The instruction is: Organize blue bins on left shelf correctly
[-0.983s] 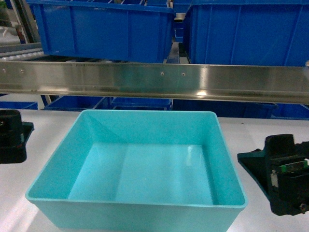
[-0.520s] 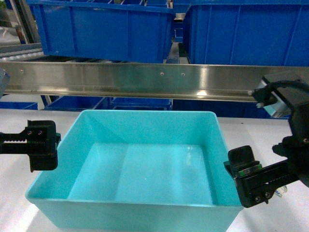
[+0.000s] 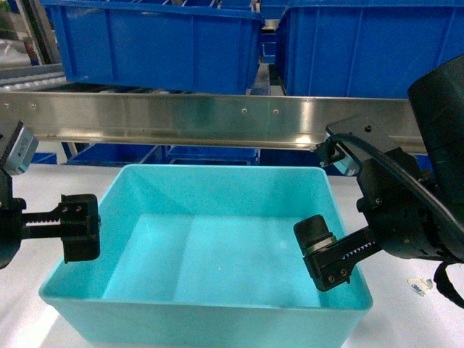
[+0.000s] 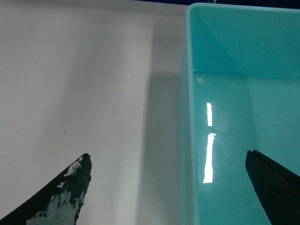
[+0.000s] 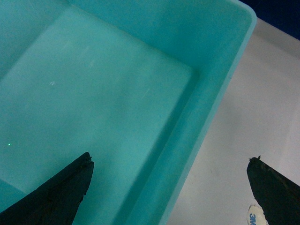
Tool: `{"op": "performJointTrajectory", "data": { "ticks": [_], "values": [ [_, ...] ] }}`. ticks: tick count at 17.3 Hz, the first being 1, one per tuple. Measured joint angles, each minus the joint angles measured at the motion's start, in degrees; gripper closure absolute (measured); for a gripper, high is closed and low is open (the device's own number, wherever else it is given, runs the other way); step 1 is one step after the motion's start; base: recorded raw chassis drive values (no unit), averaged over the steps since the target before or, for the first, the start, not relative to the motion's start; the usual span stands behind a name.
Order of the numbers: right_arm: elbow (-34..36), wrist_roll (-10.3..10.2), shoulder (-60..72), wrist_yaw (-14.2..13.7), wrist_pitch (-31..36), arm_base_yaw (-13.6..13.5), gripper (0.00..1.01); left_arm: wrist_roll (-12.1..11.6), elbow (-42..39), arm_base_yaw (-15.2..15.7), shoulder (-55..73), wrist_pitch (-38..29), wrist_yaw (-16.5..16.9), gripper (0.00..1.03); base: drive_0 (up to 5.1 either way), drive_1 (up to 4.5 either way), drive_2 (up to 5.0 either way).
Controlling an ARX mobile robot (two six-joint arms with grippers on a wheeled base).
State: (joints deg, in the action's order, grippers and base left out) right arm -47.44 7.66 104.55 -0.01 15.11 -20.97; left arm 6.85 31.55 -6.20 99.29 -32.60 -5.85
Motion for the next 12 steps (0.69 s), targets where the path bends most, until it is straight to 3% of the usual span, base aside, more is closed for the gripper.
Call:
{"op": "performJointTrajectory", "data": {
  "ticks": [7,12],
  "values": [
    [-4.9,2.4,5.3,-0.5,-0.9,0.8,0.03,-1.3,3.7,-1.7,4.7,1.8,0.4,0.05,0.0,0.0,0.0],
    [-3.7,3.8,5.6,0.3,1.7,6.1,0.03,-1.3,5.3,-6.5,6.8,3.1,-0.4,0.05,0.0,0.0,0.0]
  ]
}}
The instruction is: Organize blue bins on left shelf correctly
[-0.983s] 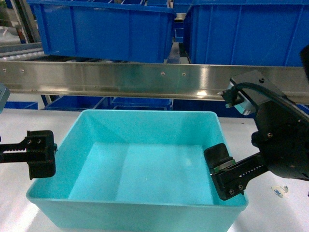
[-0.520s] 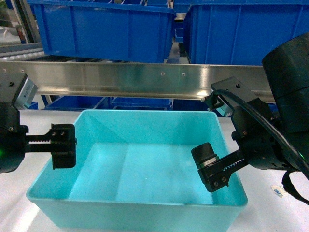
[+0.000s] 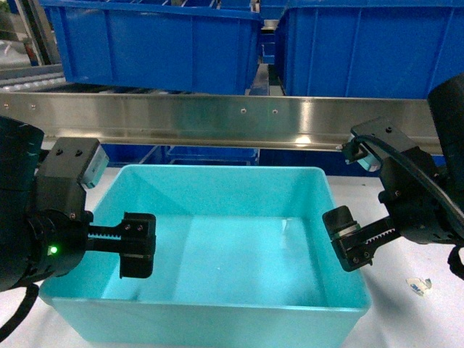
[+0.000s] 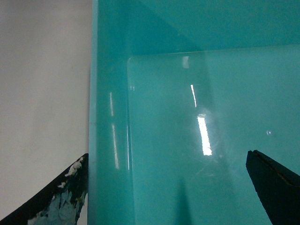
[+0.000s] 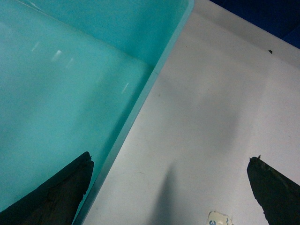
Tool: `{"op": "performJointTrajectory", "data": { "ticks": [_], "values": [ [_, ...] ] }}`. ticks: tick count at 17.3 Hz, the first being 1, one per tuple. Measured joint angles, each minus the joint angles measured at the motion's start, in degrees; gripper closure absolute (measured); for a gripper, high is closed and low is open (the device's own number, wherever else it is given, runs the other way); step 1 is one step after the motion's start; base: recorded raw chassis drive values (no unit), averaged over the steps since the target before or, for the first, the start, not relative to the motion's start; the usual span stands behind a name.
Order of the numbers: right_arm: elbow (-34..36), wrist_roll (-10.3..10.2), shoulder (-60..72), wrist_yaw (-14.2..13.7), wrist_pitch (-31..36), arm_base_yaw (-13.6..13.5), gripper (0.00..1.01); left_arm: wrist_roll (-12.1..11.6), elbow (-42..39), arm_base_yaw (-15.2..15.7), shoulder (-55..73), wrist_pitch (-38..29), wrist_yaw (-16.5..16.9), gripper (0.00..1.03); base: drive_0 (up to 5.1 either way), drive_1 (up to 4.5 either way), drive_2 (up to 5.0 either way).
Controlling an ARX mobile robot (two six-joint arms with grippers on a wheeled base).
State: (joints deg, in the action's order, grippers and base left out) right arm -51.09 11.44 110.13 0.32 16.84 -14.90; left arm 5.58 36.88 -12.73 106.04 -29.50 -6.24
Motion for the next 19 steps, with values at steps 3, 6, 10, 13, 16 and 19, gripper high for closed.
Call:
{"op": "performJointTrajectory", "data": {
  "ticks": [3,6,10,13,16,19],
  "values": [
    [1.1,0.0,-0.2,0.9,1.4,0.7,0.03,0.2,0.5,-1.3,1.1,0.8,-2.6,0.05,0.0,0.0,0.0],
    [3.3,0.0,-1.2,2.4,2.3,1.2,0.03,0.4,0.4,-2.2,1.0,0.7,-4.9,0.05,0.0,0.0,0.0],
    [5.3,-0.2,-1.1,2.2,3.4,1.8,0.03,1.1,-1.7,-3.1,0.8,0.3,-6.2,0.05,0.0,0.0,0.0],
    [5.4,-0.2,-0.6,2.3,3.5,1.7,0.03,1.5,-2.5,-2.4,0.6,-1.0,-6.6,0.05,0.0,0.0,0.0],
    [6.2,0.0,-0.3,3.0,4.7,1.4,0.03,1.4,-2.5,-2.1,0.6,-0.7,-6.6,0.05,0.0,0.0,0.0],
    [6.2,0.0,-0.3,3.0,4.7,1.4,0.03,1.2,-2.5,-2.1,0.6,-0.6,-6.6,0.28,0.0,0.0,0.0]
  ]
}}
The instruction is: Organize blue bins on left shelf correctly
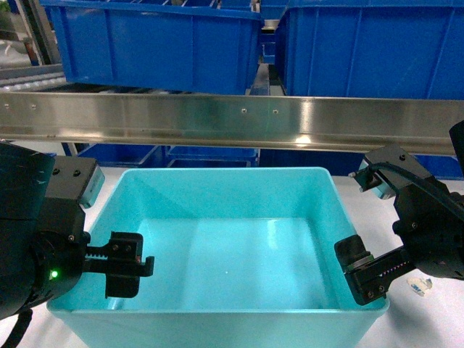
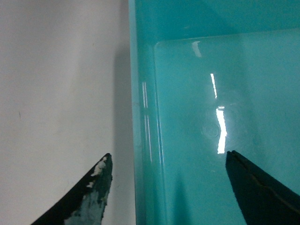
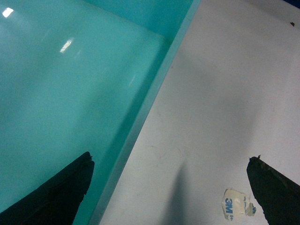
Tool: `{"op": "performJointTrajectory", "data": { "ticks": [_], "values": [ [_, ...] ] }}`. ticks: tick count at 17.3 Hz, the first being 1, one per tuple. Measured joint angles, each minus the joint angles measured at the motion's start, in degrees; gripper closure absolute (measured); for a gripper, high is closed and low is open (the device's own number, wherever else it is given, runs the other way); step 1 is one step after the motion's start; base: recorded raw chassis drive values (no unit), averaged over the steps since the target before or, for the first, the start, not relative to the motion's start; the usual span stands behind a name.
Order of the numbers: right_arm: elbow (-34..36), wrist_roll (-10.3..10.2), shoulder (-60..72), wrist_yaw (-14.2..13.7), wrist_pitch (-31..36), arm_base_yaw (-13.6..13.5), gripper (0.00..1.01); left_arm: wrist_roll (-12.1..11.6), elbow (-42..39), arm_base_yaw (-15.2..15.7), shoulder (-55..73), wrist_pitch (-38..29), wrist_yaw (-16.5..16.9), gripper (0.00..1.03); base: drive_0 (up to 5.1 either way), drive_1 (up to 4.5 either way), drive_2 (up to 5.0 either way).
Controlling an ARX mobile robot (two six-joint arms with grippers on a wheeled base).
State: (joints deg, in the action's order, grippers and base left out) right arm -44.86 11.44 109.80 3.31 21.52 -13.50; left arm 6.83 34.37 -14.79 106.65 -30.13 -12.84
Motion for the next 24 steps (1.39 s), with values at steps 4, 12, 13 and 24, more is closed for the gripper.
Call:
{"op": "performJointTrajectory", "data": {
  "ticks": [4,12,13,24],
  "values": [
    [0.0,0.0,0.0,0.2,0.0,0.0,0.38,0.0,0.0,0.0,0.0,0.0,0.0,0.68,0.0,0.0,0.0],
    [0.1,-3.1,0.0,0.5,0.1,-0.6,0.97,3.7,0.0,-0.2,-0.2,-0.1,1.4,1.01,0.0,0.0,0.0],
    [0.1,-4.8,0.0,0.5,0.2,-0.6,0.98,4.0,0.0,-0.3,-0.2,0.0,1.3,1.01,0.0,0.0,0.0],
    [8.5,-6.3,-20.7,5.1,0.9,4.5,0.98,3.1,4.4,-4.9,-12.3,6.0,1.5,1.01,0.0,0.0,0.0]
  ]
}}
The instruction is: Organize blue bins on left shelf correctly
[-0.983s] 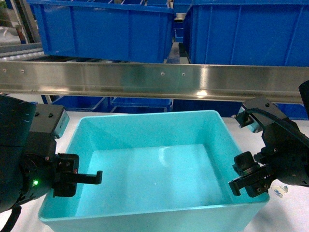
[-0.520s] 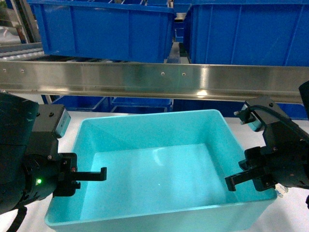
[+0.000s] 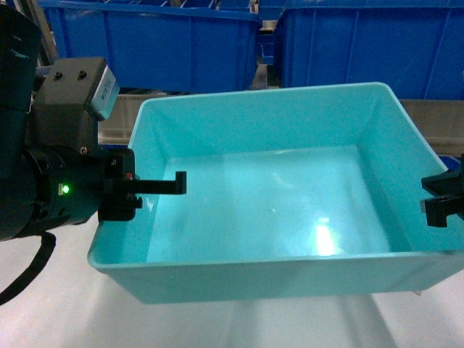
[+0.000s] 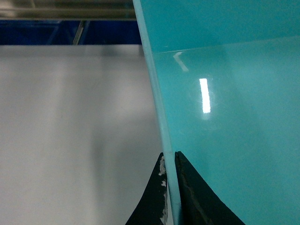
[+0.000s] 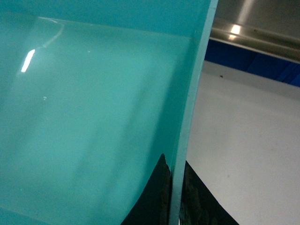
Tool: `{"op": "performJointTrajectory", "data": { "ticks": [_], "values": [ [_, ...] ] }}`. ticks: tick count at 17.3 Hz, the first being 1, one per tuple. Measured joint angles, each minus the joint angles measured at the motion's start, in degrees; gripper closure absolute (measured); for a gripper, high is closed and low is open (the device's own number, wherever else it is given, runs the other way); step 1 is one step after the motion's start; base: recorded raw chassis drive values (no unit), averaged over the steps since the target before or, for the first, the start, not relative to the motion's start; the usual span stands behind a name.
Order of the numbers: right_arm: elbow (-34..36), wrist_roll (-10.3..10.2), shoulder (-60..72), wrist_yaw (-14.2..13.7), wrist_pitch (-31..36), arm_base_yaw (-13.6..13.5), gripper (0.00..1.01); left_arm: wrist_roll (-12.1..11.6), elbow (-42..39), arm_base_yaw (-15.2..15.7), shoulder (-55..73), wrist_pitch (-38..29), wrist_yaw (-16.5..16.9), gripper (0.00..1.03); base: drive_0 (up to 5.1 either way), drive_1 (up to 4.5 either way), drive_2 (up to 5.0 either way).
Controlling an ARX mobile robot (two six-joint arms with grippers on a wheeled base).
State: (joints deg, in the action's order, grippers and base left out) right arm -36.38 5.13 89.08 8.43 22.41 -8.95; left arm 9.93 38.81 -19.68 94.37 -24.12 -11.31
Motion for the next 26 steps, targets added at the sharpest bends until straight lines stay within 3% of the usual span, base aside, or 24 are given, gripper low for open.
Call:
{"op": "performJointTrajectory", "data": {
  "ticks": [15,26],
  "values": [
    [0.6,-0.2,0.9,0.3,-0.6,0.0,0.98,0.0,-0.3,0.0,0.4,0.3,0.2,1.01,0.0,0.0,0.0],
    [0.6,-0.2,0.9,0.4,-0.5,0.0,0.98,-0.1,-0.3,0.0,0.4,0.3,0.2,1.01,-4.8,2.63,2.6]
  ]
}}
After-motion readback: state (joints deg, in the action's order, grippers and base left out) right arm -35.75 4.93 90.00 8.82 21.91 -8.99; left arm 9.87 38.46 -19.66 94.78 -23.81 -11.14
